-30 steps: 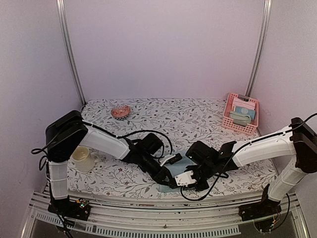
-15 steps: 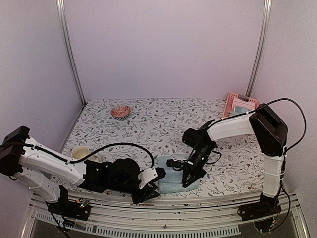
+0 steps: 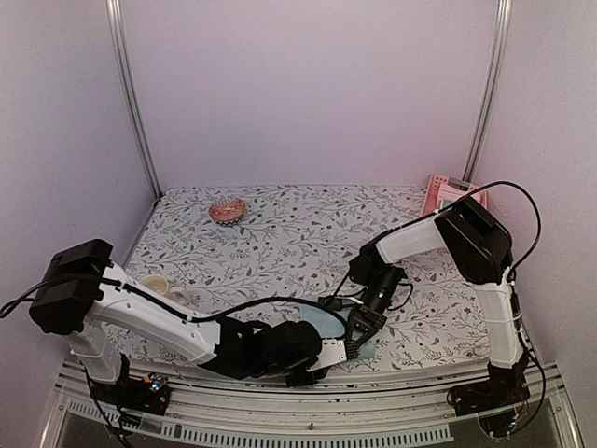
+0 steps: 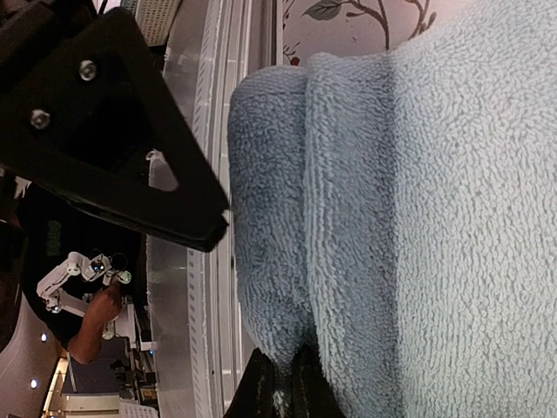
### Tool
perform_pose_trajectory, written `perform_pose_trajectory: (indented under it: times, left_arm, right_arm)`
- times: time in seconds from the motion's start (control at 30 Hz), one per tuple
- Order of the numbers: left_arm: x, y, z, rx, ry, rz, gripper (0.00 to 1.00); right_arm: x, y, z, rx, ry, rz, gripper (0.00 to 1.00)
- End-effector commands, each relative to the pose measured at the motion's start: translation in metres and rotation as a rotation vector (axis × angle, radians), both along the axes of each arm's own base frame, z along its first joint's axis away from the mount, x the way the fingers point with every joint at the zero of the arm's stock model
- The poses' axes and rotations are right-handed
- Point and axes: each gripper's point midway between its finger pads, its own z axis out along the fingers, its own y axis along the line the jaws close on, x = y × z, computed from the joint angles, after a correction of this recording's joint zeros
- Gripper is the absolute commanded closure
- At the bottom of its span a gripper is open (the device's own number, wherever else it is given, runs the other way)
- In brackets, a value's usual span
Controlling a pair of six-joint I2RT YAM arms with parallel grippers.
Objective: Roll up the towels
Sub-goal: Roll the towel at the center of the board.
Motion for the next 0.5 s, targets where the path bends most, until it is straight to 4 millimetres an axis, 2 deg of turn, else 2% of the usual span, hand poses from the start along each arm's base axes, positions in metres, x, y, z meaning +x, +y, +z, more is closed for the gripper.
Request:
perform_pose_trajectory:
  times: [0.0, 0.13, 0.27, 0.3, 0.37, 0.47]
  left_arm:
    - [0.011, 0.0, -0.023, 0.126, -0.08, -0.041, 0.59]
    - [0.023, -0.002, -0.034, 0.153, -0.092, -0.012, 0.64]
    - [0.023, -0.005, -0.032, 0.141, -0.06, -0.016, 0.78]
    - [0.023, -0.006, -0.031, 0.137, -0.042, -0.016, 0.82]
    - [0.019, -0.005, -0.03, 0.141, 0.015, -0.017, 0.89]
    - [0.011, -0.006, -0.025, 0.135, 0.137, -0.027, 0.94]
  right_arm:
    - [-0.001, -0.006, -0.014, -0.046, 0.003, 0.021, 0.93]
    - [0.0, -0.004, -0.011, -0.038, -0.003, 0.016, 0.92]
    - [0.001, -0.003, 0.001, -0.018, -0.016, 0.018, 0.86]
    - [0.002, -0.002, 0.01, -0.003, -0.031, 0.022, 0.83]
    - [0.007, -0.003, 0.036, 0.051, -0.085, 0.025, 0.69]
    - [0.032, -0.011, 0.081, 0.139, -0.243, -0.04, 0.59]
